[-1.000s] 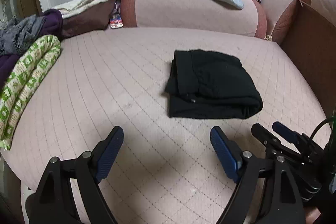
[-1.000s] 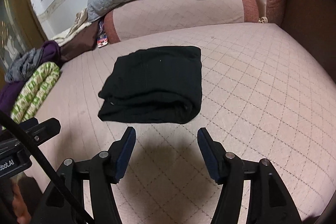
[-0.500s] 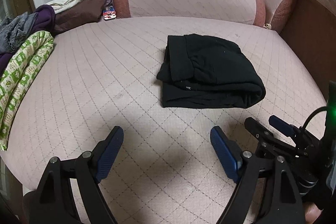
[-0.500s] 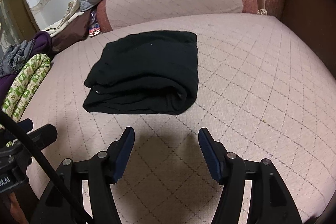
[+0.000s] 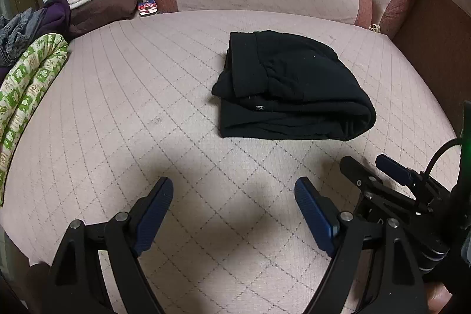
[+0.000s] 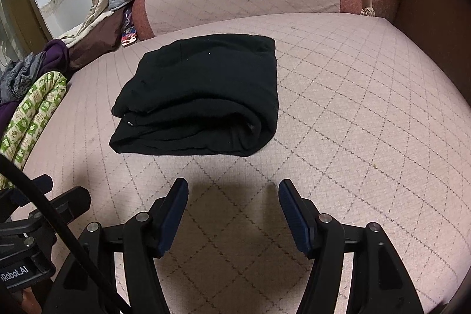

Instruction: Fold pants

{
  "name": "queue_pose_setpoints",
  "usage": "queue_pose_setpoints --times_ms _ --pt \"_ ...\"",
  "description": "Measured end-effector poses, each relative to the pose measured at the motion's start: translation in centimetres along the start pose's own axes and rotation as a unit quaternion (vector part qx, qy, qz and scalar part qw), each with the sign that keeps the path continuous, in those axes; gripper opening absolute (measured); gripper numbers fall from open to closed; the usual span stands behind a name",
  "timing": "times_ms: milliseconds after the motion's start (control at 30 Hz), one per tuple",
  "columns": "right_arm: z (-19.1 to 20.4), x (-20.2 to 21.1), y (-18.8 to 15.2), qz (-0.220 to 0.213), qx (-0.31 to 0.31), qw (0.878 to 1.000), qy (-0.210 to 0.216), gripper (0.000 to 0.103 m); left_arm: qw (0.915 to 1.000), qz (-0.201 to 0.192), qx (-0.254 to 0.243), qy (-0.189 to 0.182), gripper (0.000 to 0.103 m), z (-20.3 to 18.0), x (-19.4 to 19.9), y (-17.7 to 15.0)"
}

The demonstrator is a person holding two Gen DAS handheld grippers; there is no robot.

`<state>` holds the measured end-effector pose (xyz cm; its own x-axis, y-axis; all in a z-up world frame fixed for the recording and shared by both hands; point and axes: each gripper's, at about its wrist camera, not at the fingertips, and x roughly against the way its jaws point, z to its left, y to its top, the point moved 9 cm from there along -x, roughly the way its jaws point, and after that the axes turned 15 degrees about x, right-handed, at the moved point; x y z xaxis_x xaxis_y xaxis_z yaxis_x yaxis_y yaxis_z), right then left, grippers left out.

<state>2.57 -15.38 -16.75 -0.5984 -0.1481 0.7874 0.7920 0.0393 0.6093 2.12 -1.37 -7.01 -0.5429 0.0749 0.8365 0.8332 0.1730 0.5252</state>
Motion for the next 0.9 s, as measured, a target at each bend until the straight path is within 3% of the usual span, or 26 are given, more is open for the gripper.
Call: queue_pose_setpoints --times_ms 667,900 --pt "-0.3 -0.6 0.0 0.001 0.007 1.0 -0.005 0.069 0.9999 0.006 0.01 -0.001 0.084 0.9 -0.7 0.0" --pt "0.1 1.3 2.8 -0.018 0.055 0.998 -0.014 0.069 0.9993 0.0 0.03 0.024 0.084 4.4 -2.2 0.1"
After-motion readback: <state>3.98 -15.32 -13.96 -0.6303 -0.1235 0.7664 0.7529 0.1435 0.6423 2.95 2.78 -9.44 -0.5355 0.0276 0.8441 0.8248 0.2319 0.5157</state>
